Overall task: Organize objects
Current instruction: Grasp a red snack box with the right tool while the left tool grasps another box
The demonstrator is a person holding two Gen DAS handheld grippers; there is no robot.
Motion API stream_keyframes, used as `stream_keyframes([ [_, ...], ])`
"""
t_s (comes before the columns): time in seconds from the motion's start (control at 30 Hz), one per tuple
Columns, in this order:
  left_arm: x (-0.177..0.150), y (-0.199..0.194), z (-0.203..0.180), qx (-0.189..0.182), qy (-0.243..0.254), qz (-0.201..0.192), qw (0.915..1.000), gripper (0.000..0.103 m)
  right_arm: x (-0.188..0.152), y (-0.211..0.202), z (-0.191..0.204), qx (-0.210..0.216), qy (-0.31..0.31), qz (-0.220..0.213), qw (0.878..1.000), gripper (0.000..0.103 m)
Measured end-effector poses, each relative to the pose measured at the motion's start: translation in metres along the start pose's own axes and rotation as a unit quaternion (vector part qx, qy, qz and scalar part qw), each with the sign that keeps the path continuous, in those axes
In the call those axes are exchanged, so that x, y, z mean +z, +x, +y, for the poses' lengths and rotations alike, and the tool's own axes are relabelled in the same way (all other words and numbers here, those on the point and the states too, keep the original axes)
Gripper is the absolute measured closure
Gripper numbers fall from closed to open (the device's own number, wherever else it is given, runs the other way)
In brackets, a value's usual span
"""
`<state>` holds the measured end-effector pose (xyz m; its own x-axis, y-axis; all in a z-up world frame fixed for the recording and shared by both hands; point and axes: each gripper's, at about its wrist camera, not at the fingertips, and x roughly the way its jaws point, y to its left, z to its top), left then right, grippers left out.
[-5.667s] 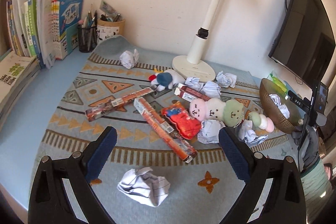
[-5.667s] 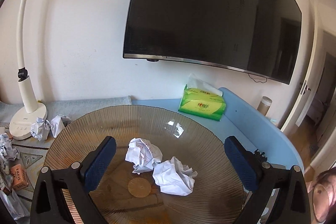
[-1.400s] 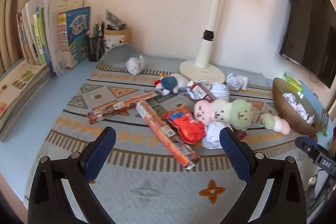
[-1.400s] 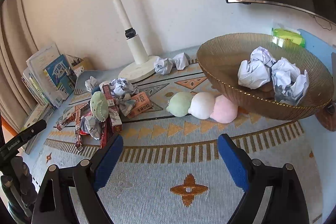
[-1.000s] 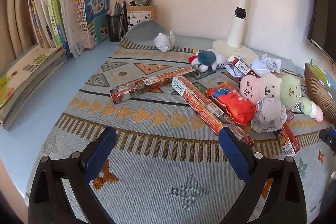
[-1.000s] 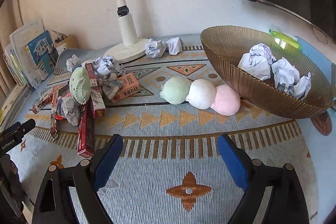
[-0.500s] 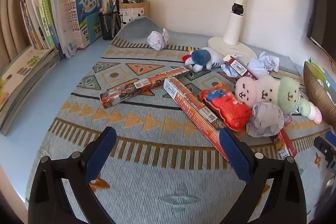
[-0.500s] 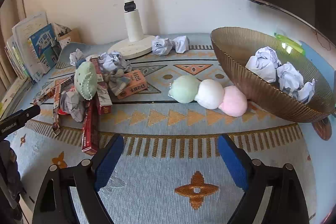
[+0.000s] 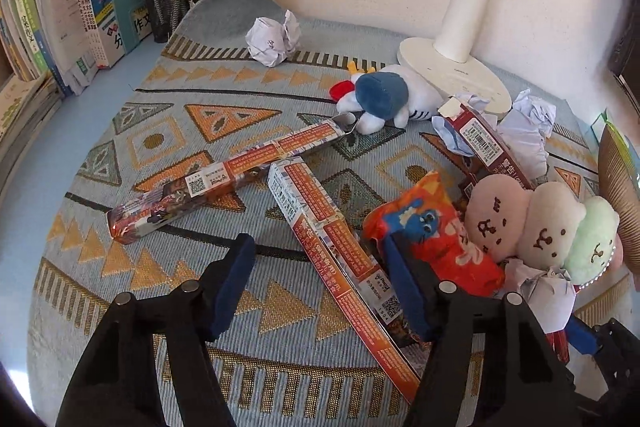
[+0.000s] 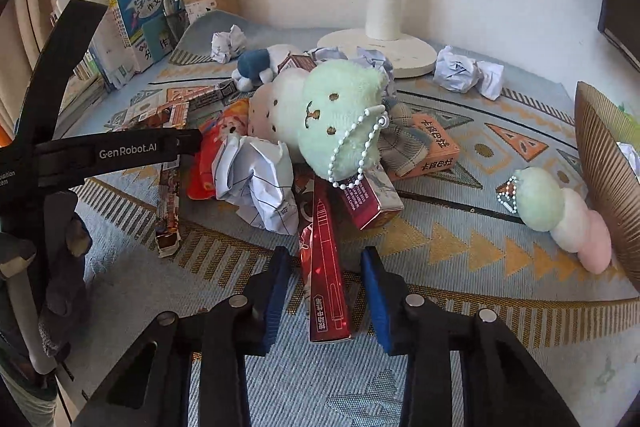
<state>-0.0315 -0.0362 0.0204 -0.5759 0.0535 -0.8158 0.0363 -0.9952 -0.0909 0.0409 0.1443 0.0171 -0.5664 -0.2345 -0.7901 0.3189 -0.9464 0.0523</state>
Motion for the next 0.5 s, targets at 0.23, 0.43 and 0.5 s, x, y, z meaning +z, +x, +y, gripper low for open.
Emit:
stream_keyframes([
  [0.23, -0.037, -0.032, 0.026, -0.038, 0.011, 0.013, 0.9991, 0.059, -0.005, -0.007, -0.014, 0.011, 0.025, -0.002, 1.000, 0.082],
  [0.43, -0.072, -0.060, 0.037, -0.077, 0.046, 0.032, 0.9955, 0.058, -0.041, -0.036, -0.023, 0.011, 0.037, 0.005, 0.999, 0.083],
  [0.5, -0.083, -0.066, 0.033, -0.083, 0.060, 0.029, 0.9943, 0.057, -0.054, -0.048, -0.029, 0.015, 0.041, 0.006, 0.999, 0.083],
])
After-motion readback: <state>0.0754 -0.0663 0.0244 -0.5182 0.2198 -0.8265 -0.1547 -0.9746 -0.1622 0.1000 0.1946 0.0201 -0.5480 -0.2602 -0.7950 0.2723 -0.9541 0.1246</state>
